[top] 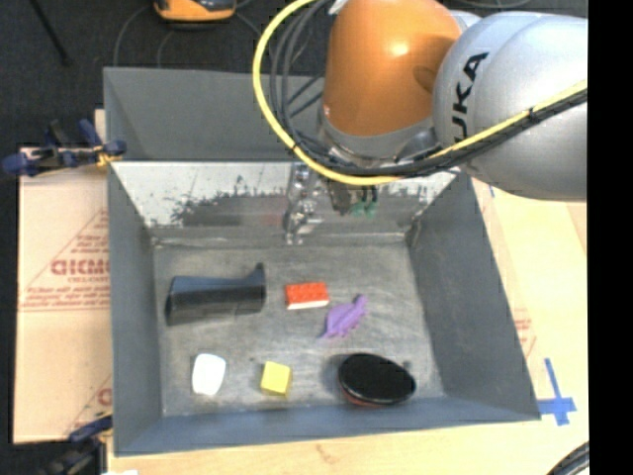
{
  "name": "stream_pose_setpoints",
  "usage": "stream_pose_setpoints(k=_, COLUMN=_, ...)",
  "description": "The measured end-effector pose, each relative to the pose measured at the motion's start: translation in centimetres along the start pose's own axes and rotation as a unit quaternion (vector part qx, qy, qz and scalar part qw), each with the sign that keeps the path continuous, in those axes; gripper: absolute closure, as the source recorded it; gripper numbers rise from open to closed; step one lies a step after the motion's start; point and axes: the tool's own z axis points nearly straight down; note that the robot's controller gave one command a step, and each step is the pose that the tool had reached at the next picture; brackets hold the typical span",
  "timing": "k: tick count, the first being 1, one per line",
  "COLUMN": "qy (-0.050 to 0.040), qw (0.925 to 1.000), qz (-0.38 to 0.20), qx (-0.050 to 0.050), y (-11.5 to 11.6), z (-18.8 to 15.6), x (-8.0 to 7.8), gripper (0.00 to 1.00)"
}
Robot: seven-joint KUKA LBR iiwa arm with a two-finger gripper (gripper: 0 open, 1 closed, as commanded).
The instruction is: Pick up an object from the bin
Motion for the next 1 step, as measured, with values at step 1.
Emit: stream_pose_setpoints(k=1, qy=-0.0031, qw=0.9999, qz=0.010, qx=-0.001, y=1.82, z=5.25, x=0.89, gripper=1.00)
